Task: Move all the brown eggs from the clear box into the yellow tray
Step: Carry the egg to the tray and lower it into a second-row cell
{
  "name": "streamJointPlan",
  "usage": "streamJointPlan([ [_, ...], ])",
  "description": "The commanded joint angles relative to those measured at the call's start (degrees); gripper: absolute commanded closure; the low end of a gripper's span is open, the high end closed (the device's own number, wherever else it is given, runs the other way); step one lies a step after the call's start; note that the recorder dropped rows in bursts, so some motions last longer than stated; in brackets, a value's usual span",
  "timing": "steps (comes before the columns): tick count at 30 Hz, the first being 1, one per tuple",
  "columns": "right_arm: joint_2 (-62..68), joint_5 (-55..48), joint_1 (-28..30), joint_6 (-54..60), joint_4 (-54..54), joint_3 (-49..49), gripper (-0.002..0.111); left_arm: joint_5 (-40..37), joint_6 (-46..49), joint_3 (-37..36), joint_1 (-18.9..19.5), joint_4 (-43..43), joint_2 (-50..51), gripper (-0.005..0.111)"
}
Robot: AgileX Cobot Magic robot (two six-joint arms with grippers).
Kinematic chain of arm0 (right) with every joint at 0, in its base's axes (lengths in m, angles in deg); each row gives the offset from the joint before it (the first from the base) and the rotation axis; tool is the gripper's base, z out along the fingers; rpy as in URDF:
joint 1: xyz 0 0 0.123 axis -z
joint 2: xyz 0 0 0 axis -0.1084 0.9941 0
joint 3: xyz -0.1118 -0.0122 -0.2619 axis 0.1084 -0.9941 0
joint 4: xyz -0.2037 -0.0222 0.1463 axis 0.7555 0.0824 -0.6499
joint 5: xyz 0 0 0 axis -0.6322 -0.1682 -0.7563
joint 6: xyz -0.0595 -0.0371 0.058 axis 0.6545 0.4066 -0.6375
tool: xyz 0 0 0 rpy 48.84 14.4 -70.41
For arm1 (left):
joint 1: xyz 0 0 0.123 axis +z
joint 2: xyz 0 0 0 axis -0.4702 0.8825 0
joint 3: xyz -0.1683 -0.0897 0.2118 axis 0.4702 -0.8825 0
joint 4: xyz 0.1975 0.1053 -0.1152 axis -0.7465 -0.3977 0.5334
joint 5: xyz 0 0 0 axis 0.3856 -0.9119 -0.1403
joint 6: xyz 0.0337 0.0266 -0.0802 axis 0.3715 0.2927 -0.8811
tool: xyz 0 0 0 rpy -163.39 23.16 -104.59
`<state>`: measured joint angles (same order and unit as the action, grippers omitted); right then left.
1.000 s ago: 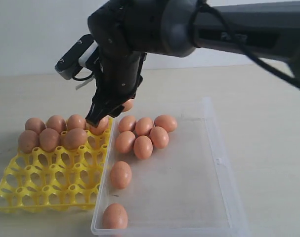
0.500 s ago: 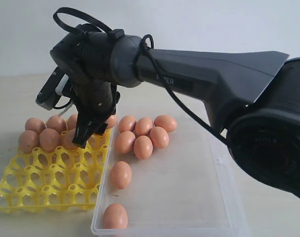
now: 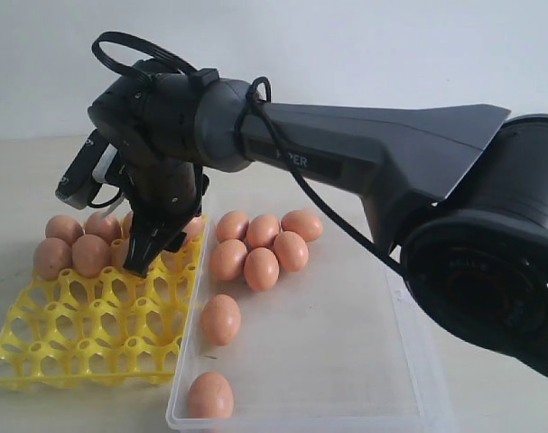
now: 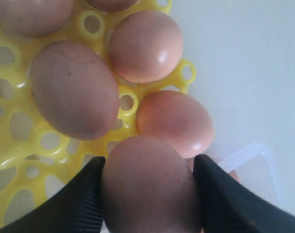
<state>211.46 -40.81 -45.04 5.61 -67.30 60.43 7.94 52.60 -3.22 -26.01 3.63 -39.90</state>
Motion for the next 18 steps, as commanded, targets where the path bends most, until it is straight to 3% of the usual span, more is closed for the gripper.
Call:
streamJointPlan([
  [1, 0.56, 2.39, -0.06, 0.4, -0.79, 0.62, 0.108, 0.52, -0.27, 0.23, -0.43, 0.14, -0.32, 0.107],
  [18, -1.77, 5.98, -0.06, -0.18, -2.06, 0.72, 0.108, 0.52, -0.27, 0.23, -0.43, 0.14, -0.32, 0.107],
])
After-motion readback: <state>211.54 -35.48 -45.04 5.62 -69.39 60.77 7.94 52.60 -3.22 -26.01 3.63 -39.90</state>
